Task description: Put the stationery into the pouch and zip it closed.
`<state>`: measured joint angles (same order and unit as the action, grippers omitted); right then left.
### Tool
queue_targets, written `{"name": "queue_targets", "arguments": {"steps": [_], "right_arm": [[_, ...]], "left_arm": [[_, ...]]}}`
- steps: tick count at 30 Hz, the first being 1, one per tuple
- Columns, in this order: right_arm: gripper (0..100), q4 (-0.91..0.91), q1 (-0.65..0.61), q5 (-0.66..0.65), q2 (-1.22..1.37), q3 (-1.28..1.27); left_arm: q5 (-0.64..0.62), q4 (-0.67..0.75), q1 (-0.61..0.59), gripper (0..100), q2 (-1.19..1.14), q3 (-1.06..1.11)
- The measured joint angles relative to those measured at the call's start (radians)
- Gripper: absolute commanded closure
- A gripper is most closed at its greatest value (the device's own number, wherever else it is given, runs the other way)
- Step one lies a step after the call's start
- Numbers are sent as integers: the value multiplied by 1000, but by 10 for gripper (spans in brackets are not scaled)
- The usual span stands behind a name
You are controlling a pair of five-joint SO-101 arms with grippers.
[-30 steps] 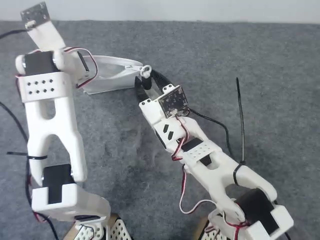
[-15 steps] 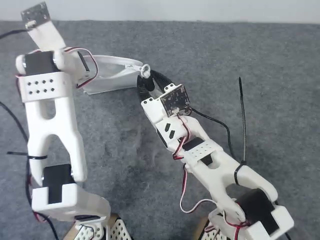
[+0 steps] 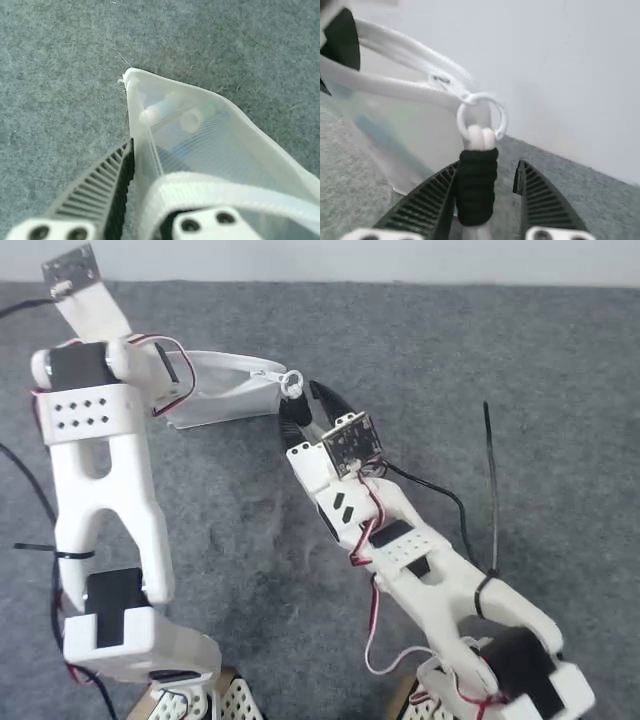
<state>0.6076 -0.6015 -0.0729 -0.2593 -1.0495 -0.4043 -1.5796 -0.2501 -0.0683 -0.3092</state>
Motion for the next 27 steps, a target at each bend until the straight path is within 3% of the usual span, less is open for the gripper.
{"name": "queue_targets", "arguments": {"steps": [27], "right_arm": [[841,-120,-46,0,-43,-11]], "left_arm": [[0,0,0,976,0,0]]}}
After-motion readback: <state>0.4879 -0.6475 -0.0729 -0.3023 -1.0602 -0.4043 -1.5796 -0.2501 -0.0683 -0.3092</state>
